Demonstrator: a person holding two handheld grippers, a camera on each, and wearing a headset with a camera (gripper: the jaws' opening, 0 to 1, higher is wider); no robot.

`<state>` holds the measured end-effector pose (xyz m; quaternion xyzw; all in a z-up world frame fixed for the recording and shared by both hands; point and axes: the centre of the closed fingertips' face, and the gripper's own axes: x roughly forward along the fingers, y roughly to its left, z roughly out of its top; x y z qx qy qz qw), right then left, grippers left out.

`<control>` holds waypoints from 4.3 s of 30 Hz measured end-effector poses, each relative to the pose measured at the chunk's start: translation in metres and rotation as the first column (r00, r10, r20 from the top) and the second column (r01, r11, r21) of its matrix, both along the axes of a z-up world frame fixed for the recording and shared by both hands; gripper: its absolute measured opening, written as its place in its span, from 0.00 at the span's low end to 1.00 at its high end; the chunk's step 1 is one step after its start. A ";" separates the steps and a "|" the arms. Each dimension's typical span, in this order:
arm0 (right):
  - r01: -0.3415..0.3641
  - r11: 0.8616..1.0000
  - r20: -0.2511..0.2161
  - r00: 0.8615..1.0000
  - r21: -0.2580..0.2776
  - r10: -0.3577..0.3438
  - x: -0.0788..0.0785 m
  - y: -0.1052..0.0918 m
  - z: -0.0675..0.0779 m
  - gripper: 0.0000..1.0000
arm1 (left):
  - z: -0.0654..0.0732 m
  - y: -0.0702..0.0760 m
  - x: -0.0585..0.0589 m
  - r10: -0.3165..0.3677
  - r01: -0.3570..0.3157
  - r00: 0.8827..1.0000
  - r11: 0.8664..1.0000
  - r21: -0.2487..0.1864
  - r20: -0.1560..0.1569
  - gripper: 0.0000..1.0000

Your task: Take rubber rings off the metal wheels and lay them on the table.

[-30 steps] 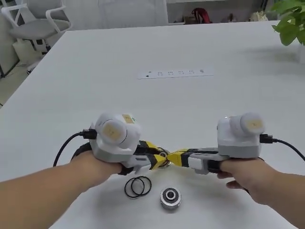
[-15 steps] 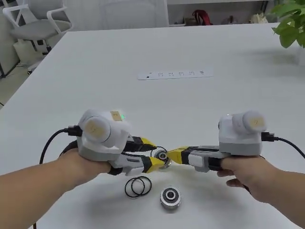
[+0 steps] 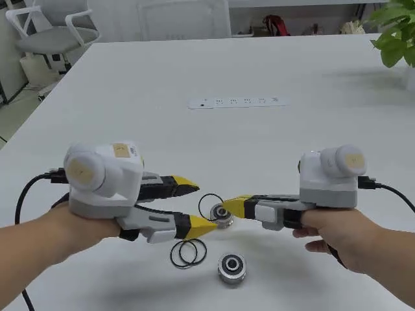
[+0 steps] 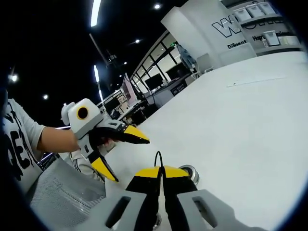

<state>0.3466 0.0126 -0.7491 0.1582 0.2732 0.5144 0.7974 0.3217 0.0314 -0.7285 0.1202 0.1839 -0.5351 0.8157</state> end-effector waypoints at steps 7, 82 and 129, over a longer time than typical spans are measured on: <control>-0.022 1.000 -0.003 1.000 0.016 0.022 -0.010 0.008 0.007 0.00 | 0.004 0.011 -0.013 -0.007 0.007 1.000 1.000 0.005 0.006 0.59; -0.216 0.939 0.150 0.953 -0.269 0.263 -0.059 0.018 -0.017 0.41 | -0.009 0.053 -0.046 0.073 -0.072 0.997 0.997 0.034 -0.030 0.73; -0.052 0.934 0.342 0.922 -0.354 0.181 -0.047 -0.087 0.000 0.71 | -0.005 0.043 -0.035 0.069 -0.069 0.998 0.997 0.018 0.013 0.81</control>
